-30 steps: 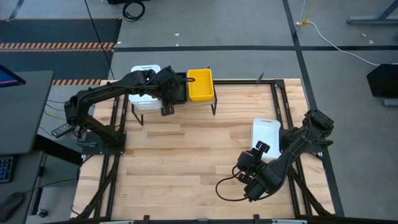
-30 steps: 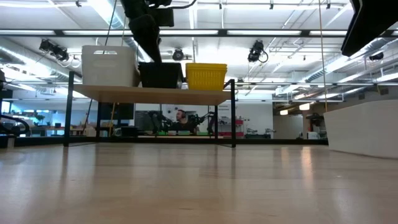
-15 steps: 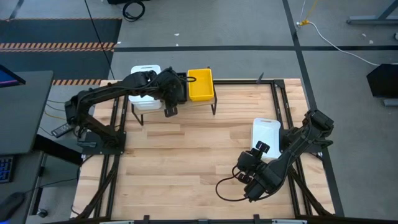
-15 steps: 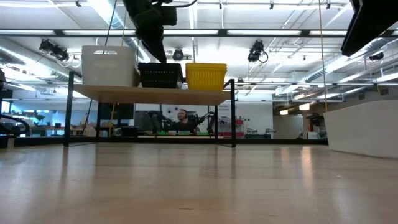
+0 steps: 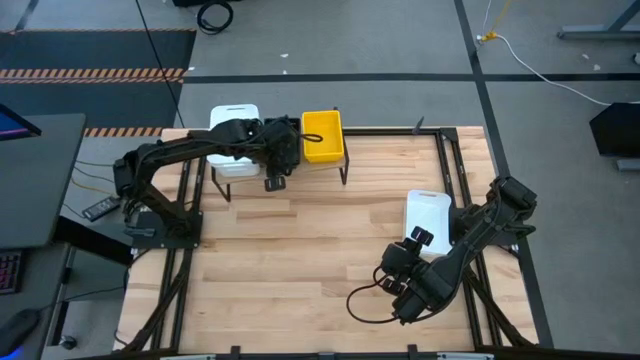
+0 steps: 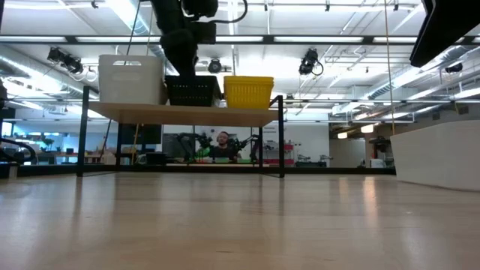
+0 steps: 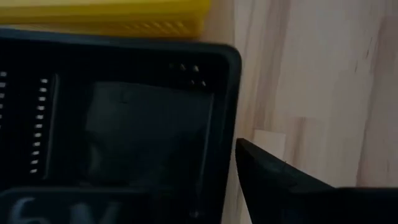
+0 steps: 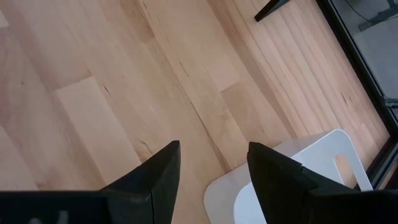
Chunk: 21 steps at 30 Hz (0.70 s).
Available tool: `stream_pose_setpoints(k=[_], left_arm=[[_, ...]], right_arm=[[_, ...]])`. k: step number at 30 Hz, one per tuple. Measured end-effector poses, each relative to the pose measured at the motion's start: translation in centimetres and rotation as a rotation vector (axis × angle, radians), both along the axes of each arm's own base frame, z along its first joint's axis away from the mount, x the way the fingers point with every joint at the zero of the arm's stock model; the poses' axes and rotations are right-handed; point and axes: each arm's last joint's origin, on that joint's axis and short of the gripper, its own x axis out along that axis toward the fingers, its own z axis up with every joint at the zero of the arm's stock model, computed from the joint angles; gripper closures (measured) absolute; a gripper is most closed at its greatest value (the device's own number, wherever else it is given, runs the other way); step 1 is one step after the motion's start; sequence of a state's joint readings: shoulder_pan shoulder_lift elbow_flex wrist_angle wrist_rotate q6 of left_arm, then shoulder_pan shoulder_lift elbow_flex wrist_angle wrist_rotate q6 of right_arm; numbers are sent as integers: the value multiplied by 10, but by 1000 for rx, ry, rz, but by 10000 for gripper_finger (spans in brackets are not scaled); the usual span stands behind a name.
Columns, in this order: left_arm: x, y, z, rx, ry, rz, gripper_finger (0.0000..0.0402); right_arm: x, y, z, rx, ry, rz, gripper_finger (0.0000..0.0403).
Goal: Stack baskets on shelf by color
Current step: Stack the white bin on top of the other white bin on the shelf
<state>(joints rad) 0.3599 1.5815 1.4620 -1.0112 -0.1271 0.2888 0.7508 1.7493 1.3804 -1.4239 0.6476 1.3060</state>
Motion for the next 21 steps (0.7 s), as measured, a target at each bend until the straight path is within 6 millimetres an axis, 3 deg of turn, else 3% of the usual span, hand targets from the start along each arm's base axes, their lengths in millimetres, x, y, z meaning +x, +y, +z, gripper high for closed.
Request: stream_pose_setpoints(k=[7,21], left_arm=[[1,1,1,-20,-29,60,295],[2,1,1,-35,-54,108,370]], right_arm=[[0,0,0,0,1,4,211],[0,0,0,-1,3,6,211]])
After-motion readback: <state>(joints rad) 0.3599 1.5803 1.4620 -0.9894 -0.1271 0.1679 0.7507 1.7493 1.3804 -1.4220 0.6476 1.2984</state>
